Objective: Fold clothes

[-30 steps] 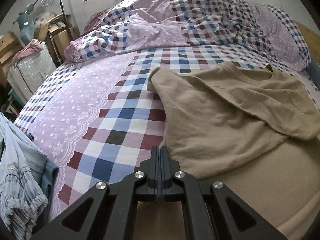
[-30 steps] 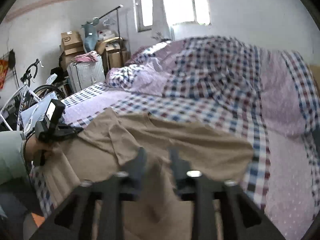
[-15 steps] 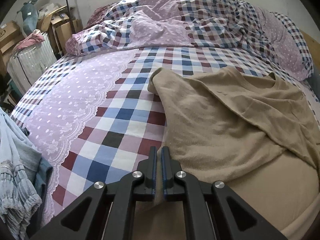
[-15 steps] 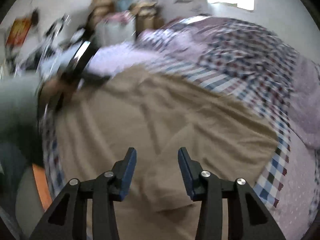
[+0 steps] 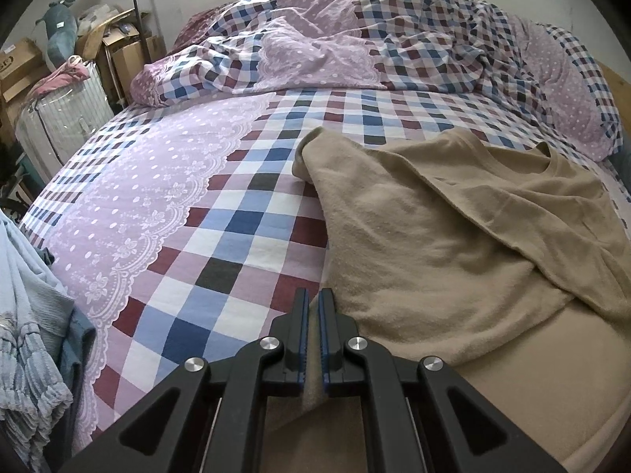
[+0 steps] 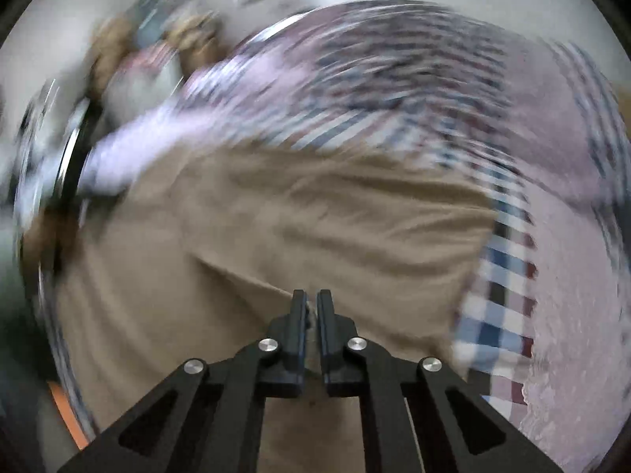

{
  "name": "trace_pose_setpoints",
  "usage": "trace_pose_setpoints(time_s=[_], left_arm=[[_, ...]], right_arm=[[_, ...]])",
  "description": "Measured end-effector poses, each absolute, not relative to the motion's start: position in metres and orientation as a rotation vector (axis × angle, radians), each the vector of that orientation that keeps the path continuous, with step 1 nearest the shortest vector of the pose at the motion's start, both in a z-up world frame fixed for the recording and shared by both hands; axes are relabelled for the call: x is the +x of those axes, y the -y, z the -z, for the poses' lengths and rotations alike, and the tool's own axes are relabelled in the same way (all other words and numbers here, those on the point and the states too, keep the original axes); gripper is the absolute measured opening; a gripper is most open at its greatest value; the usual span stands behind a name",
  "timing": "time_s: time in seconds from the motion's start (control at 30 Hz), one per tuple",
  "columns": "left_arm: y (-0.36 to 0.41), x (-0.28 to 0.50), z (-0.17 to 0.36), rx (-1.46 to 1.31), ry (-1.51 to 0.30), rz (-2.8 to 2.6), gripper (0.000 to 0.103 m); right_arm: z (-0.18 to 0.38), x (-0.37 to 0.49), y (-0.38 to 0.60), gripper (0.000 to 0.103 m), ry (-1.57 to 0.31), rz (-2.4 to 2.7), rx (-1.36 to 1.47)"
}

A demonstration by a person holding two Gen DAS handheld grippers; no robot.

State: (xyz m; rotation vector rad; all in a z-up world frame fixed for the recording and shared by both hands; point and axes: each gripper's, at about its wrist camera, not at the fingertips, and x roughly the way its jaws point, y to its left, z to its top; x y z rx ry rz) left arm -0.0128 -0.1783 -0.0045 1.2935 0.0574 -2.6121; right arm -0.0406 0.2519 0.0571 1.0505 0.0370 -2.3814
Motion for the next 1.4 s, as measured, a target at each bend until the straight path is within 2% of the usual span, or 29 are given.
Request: trace_pose_setpoints(time_s=[0.17,0.27,0.33,0.4,0.5,0.57,0.7,0.77,0.9,1.13,1.2,1.23,1.33,1.37,1.4], left_arm=[[0.181,-0.011,0.005,1.293,-0.079,2.620,0.005],[0.184,-0.012,0.004,1.297,-0.105,2.625,0.006],[0.189,-0.014,0.003,1.304,-0.159,2.629,0.007],[0.196,-0.014,0.001,1.313,-0.252,2.640,0.009],[0.213,-0.016,-0.005,1.310,-0.436,2.668,0.027],[0.224,-0.015,-0.011,1.282,-0.532,2.689,0.046],[0.249,-0.021,-0.022,1.243,-0.765,2.746,0.056],[0.257,-0.030,-0.026,1.228,-0.809,2.747,0.058],[0.264,-0.066,-0.028,1.277,-0.832,2.751,0.058],[0.261,-0.109,-0.006,1.415,-0.829,2.732,0.057],[0.263,-0.114,-0.001,1.423,-0.834,2.723,0.048],[0.263,-0.117,0.002,1.430,-0.830,2.717,0.039],[0.262,-0.121,0.008,1.427,-0.808,2.722,0.029],[0.262,-0.121,0.008,1.419,-0.806,2.730,0.019],[0.261,-0.121,0.008,1.410,-0.806,2.738,0.017]], right_arm=[[-0.038,-0.077,-0.299,0.007,0.326,2.487,1.213],[-0.036,-0.081,-0.300,0.009,0.360,2.449,1.222],[-0.038,-0.077,-0.294,0.014,0.342,2.416,1.205],[-0.037,-0.075,-0.287,0.039,0.329,2.383,1.193],[-0.034,-0.070,-0.280,0.042,0.303,2.348,1.186],[-0.032,-0.070,-0.277,0.042,0.287,2.347,1.192],[-0.033,-0.069,-0.276,0.043,0.281,2.336,1.187],[-0.034,-0.068,-0.276,0.043,0.273,2.318,1.182],[-0.038,-0.066,-0.278,0.043,0.239,2.298,1.164],[-0.032,-0.070,-0.298,0.043,0.313,2.242,1.189],[-0.026,-0.071,-0.295,0.043,0.295,2.224,1.214],[-0.023,-0.072,-0.293,0.043,0.281,2.216,1.227],[-0.020,-0.072,-0.283,0.041,0.241,2.206,1.225],[-0.021,-0.071,-0.280,0.036,0.227,2.205,1.212],[-0.024,-0.070,-0.275,0.025,0.196,2.215,1.198]])
